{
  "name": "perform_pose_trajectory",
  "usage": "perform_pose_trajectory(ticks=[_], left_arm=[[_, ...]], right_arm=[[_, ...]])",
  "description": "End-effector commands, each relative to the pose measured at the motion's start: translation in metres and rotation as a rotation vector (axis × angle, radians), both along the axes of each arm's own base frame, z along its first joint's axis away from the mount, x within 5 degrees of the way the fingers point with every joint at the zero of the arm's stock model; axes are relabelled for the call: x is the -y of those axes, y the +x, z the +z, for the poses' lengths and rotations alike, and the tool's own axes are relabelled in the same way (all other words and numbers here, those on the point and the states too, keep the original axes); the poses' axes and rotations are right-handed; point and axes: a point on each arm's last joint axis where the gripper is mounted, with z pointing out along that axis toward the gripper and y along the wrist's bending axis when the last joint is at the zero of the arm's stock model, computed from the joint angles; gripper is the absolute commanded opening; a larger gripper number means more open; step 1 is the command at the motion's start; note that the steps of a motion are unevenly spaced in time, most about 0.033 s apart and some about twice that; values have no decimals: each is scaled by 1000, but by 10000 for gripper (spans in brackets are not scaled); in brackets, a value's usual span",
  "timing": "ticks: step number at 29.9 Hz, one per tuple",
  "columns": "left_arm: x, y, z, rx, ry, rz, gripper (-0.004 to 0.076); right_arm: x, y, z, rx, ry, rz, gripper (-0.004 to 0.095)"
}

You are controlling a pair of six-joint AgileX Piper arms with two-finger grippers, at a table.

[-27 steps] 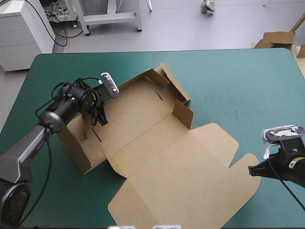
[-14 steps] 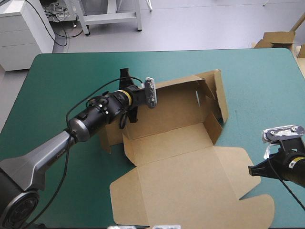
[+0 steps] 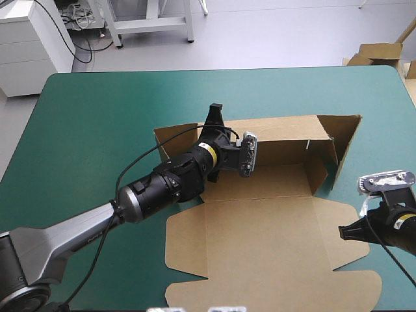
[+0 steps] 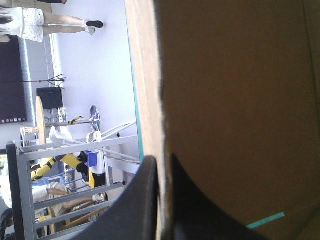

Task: Fold the box

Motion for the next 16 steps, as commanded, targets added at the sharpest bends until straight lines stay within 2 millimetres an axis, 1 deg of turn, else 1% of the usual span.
perform_pose_trajectory(ticks=[1,5,9,11,16], left_arm=[[4,-12,20,38,-121,12,-8],[5,-15,13,82,-100,21,-8],[6,-23,-5,152,-45,9,-8],[6,-26,-10,210,-34,10,-8],[-1,-28,-27,290,-1,24,-8]], right_arm=[[0,2,10,67,-2,3,20],[0,2,10,69,-2,3,20],[0,3,11,83,-2,3,20],[0,4,11,93,-2,3,20],[0,5,13,116,-5,3,20]])
